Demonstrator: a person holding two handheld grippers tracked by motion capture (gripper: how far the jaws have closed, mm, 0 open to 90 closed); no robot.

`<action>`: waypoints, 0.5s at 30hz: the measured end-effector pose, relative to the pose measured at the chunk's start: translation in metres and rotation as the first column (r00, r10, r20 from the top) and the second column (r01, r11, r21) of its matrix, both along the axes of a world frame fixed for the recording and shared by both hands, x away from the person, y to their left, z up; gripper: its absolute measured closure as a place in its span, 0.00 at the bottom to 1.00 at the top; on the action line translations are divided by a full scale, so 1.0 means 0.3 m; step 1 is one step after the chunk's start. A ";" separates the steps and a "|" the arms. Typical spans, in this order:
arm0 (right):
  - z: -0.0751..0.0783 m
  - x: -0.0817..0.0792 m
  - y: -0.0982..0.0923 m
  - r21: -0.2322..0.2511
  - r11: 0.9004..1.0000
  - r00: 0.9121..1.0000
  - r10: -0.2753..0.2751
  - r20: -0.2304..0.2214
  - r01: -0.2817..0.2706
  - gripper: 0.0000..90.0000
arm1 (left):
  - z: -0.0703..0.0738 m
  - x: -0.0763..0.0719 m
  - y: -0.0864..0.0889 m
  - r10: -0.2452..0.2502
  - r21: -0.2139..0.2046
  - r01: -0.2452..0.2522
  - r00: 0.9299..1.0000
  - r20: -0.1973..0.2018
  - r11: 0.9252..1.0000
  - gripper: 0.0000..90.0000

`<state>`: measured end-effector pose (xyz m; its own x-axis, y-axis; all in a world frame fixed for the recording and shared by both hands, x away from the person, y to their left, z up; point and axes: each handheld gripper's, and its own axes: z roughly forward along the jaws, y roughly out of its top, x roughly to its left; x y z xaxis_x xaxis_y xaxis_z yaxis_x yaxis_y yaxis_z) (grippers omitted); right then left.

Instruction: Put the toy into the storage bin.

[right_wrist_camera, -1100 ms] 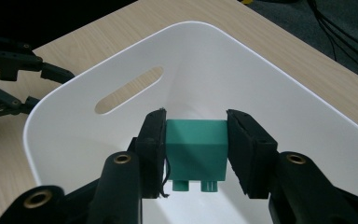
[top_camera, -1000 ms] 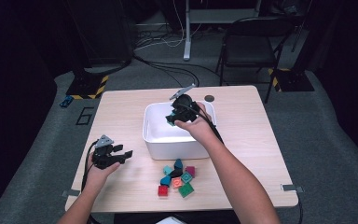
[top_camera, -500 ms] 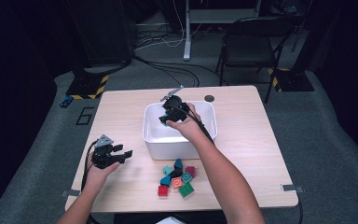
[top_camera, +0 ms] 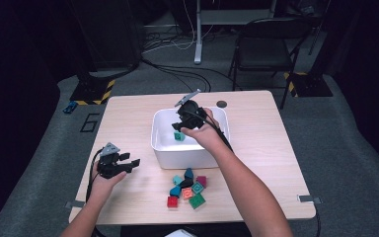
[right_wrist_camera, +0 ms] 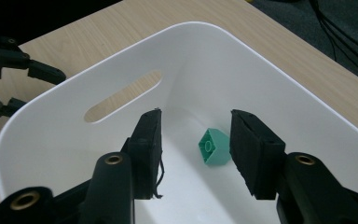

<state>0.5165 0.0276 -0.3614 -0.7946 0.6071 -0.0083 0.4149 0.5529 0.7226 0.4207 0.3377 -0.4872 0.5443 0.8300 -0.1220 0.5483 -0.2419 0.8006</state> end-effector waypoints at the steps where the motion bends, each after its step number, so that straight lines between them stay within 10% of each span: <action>1: 0.011 -0.013 -0.014 0.006 1.000 1.000 -0.003 0.000 0.003 0.60 | 0.000 0.001 0.001 -0.004 0.002 0.004 1.000 0.000 1.000 0.45; 15: 0.067 -0.134 -0.123 0.040 0.999 1.000 -0.004 0.017 0.003 0.57 | -0.001 0.000 0.000 -0.004 0.008 0.004 1.000 -0.007 1.000 0.45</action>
